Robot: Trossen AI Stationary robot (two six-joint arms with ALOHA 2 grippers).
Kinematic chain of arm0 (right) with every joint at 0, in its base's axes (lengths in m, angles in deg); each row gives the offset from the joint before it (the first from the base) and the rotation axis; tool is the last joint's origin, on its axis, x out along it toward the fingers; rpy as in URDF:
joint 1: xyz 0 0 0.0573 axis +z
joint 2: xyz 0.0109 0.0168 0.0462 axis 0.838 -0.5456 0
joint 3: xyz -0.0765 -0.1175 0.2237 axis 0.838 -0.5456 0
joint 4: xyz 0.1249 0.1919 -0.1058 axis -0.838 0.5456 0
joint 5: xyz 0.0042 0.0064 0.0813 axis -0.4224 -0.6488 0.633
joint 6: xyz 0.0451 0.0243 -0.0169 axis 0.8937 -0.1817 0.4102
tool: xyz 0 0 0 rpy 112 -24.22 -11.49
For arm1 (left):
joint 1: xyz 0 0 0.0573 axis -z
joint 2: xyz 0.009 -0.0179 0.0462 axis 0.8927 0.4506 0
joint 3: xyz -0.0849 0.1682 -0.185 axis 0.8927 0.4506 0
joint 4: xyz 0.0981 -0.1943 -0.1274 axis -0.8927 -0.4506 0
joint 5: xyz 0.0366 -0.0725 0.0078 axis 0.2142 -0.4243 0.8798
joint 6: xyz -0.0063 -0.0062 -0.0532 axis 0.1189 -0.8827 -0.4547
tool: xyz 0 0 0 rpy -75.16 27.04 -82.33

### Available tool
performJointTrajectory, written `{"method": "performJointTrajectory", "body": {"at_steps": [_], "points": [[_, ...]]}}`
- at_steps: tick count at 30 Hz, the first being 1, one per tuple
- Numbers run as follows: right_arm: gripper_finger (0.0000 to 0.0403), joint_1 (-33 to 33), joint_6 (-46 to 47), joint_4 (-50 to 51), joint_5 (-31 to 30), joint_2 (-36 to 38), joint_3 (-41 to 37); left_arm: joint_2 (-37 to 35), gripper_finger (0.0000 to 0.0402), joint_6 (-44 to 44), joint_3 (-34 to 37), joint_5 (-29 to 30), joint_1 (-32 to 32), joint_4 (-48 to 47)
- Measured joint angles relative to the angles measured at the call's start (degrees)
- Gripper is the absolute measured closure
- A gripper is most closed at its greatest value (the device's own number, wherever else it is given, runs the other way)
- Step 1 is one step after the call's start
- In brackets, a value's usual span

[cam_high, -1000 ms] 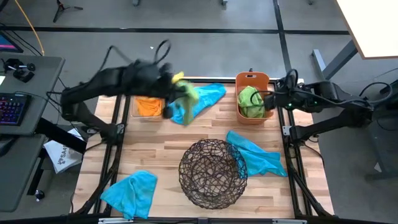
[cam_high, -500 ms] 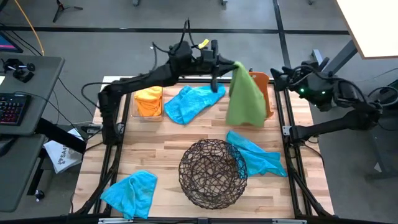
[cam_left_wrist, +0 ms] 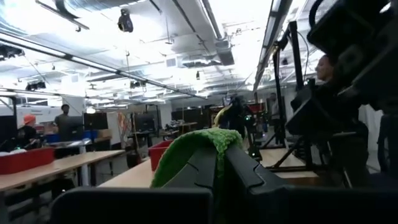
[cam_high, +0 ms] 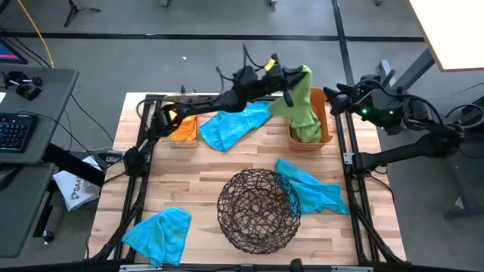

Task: Sort microfiber towel by color & place in baskets
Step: Put the green towel into the orange bin

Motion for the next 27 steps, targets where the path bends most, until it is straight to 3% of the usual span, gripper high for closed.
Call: {"method": "performJointTrajectory", "body": {"at_steps": [7,15,21,27], "points": [[0.0082,0.00,1.84,1.02,0.18,-1.01,0.00,10.64,0.0401,-2.55,-13.51,-0.17,1.60,-0.26],[0.0082,0.01,5.36,1.19,0.68,-2.18,0.00,14.87,0.0396,-5.20,-15.58,2.41,3.34,-2.97],[0.0082,0.01,5.39,1.22,2.13,-3.57,0.00,14.83,0.0356,-6.07,-15.58,4.41,3.92,-8.76],[0.0082,0.02,5.01,1.21,2.13,-4.93,0.00,14.83,0.0289,-8.92,-15.58,-1.20,3.92,-15.13]]}}
